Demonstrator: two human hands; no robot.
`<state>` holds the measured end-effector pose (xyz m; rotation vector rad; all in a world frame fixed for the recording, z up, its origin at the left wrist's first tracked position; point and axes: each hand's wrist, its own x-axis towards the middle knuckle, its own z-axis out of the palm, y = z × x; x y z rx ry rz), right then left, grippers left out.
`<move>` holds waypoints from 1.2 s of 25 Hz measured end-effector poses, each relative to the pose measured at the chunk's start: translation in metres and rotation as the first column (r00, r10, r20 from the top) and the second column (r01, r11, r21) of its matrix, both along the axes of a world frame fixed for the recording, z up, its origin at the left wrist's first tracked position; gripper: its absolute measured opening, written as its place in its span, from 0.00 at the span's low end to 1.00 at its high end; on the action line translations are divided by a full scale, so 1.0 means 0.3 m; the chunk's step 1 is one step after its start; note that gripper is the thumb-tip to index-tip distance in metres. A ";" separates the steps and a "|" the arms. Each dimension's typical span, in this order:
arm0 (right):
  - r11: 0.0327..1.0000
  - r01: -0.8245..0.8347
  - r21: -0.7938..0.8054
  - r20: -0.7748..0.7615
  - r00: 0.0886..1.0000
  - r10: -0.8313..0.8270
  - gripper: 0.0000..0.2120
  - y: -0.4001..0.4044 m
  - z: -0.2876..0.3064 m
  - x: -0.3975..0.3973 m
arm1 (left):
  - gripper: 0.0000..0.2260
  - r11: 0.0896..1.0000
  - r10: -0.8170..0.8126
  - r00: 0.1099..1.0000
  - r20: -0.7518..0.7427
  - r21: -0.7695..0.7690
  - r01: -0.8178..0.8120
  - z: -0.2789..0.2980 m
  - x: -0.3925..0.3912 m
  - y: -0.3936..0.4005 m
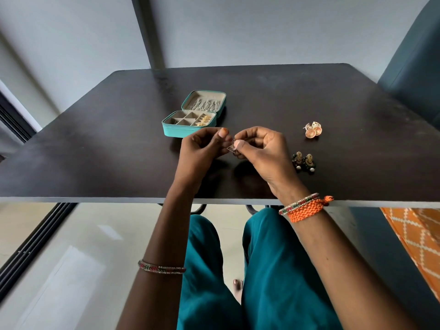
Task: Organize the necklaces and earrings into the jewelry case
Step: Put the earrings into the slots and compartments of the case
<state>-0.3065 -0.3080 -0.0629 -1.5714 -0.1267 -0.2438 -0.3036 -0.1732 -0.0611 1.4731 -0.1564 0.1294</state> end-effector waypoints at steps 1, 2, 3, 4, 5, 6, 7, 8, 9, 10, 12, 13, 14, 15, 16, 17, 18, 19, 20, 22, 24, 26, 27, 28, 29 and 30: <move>1.000 0.009 -0.006 0.025 1.000 -0.009 0.07 -0.001 -0.001 -0.004 | 0.04 0.998 0.026 0.999 0.033 0.055 -0.028 -0.002 -0.003 -0.004; 1.000 0.012 -0.010 0.050 0.999 -0.011 0.07 -0.001 -0.004 -0.008 | 0.04 0.990 0.030 0.997 0.076 0.135 -0.040 -0.006 -0.008 -0.007; 1.000 0.008 -0.007 0.070 0.998 -0.007 0.07 -0.003 -0.005 -0.010 | 0.04 0.980 0.020 0.994 0.110 0.196 -0.041 -0.008 -0.013 -0.009; 1.000 -0.002 0.002 0.080 0.997 0.002 0.07 -0.004 -0.006 -0.012 | 0.03 0.976 0.015 0.992 0.128 0.215 -0.043 -0.008 -0.017 -0.007; 1.000 -0.015 0.014 0.081 0.997 0.014 0.07 -0.005 -0.005 -0.013 | 0.03 0.980 0.013 0.991 0.133 0.193 -0.039 -0.005 -0.021 -0.004; 0.999 -0.031 0.030 0.077 0.997 0.029 0.07 -0.005 -0.004 -0.014 | 0.03 0.987 0.016 0.991 0.134 0.158 -0.038 -0.002 -0.024 0.000; 0.998 -0.047 0.051 0.067 0.997 0.043 0.07 -0.005 -0.002 -0.017 | 0.04 0.992 0.017 0.992 0.129 0.121 -0.033 0.003 -0.027 0.003; 0.995 -0.063 0.080 0.048 0.997 0.059 0.07 -0.005 0.002 -0.023 | 0.04 0.996 0.017 0.993 0.116 0.087 -0.027 0.008 -0.034 0.003; 0.989 -0.085 0.120 0.020 0.996 0.083 0.08 -0.009 0.007 -0.032 | 0.05 0.999 0.013 0.996 0.091 0.048 -0.017 0.013 -0.045 0.003; 0.980 -0.117 0.163 -0.014 0.993 0.121 0.09 -0.015 0.016 -0.044 | 0.05 1.000 0.006 0.998 0.056 0.000 -0.006 0.016 -0.060 0.003; 0.962 -0.196 0.189 -0.065 0.975 0.212 0.13 -0.034 0.041 -0.071 | 0.06 0.996 -0.018 1.000 -0.023 -0.092 0.016 0.024 -0.098 0.003; 0.959 -0.231 0.163 -0.080 0.966 0.246 0.16 -0.042 0.056 -0.084 | 0.06 0.993 -0.023 0.999 -0.049 -0.117 0.017 0.028 -0.117 0.005; 0.960 -0.253 0.123 -0.088 0.960 0.264 0.18 -0.046 0.070 -0.096 | 0.07 0.992 -0.018 0.998 -0.065 -0.127 0.010 0.032 -0.134 0.007; 0.962 -0.261 0.079 -0.091 0.959 0.268 0.20 -0.047 0.084 -0.109 | 0.07 0.992 -0.011 0.997 -0.072 -0.127 0.001 0.038 -0.151 0.008; 0.965 -0.259 0.037 -0.090 0.961 0.261 0.21 -0.045 0.096 -0.121 | 0.08 0.994 0.001 0.998 -0.070 -0.113 -0.009 0.045 -0.167 0.009; 0.968 -0.250 0.003 -0.089 0.964 0.249 0.22 -0.042 0.107 -0.132 | 0.09 0.996 0.014 0.998 -0.064 -0.089 -0.020 0.053 -0.180 0.008; 0.971 -0.239 -0.018 -0.090 0.967 0.237 0.23 -0.038 0.114 -0.143 | 0.10 0.998 0.028 0.998 -0.055 -0.059 -0.031 0.059 -0.192 0.007; 0.972 -0.231 -0.030 -0.093 0.969 0.228 0.23 -0.035 0.119 -0.152 | 0.10 0.999 0.038 0.998 -0.043 -0.032 -0.040 0.066 -0.204 0.006; 0.973 -0.228 -0.033 -0.096 0.970 0.224 0.24 -0.034 0.123 -0.161 | 0.12 0.999 0.049 0.998 -0.030 -0.011 -0.050 0.072 -0.215 0.005; 0.972 -0.236 -0.024 -0.098 0.968 0.232 0.24 -0.034 0.132 -0.173 | 0.13 0.998 0.069 0.998 -0.001 0.015 -0.069 0.084 -0.233 0.007; 0.968 -0.250 -0.026 -0.099 0.964 0.246 0.24 -0.034 0.139 -0.179 | 0.13 0.995 0.086 0.996 0.025 0.050 -0.087 0.095 -0.245 0.012; 0.967 -0.253 -0.038 -0.097 0.964 0.248 0.23 -0.032 0.141 -0.181 | 0.13 0.992 0.095 0.995 0.041 0.077 -0.098 0.099 -0.252 0.015; 0.967 -0.249 -0.043 -0.092 0.965 0.245 0.23 -0.031 0.141 -0.179 | 0.13 0.991 0.095 0.994 0.047 0.089 -0.099 0.099 -0.254 0.016; 0.968 -0.246 -0.050 -0.087 0.967 0.241 0.23 -0.029 0.141 -0.178 | 0.12 0.990 0.093 0.994 0.053 0.106 -0.098 0.100 -0.257 0.016; 0.968 -0.245 -0.058 -0.085 0.967 0.240 0.22 -0.028 0.140 -0.177 | 0.12 0.986 0.093 0.994 0.061 0.133 -0.100 0.100 -0.260 0.016; 0.967 -0.247 -0.066 -0.084 0.967 0.241 0.22 -0.026 0.140 -0.176 | 0.11 0.979 0.098 0.992 0.074 0.169 -0.110 0.101 -0.261 0.016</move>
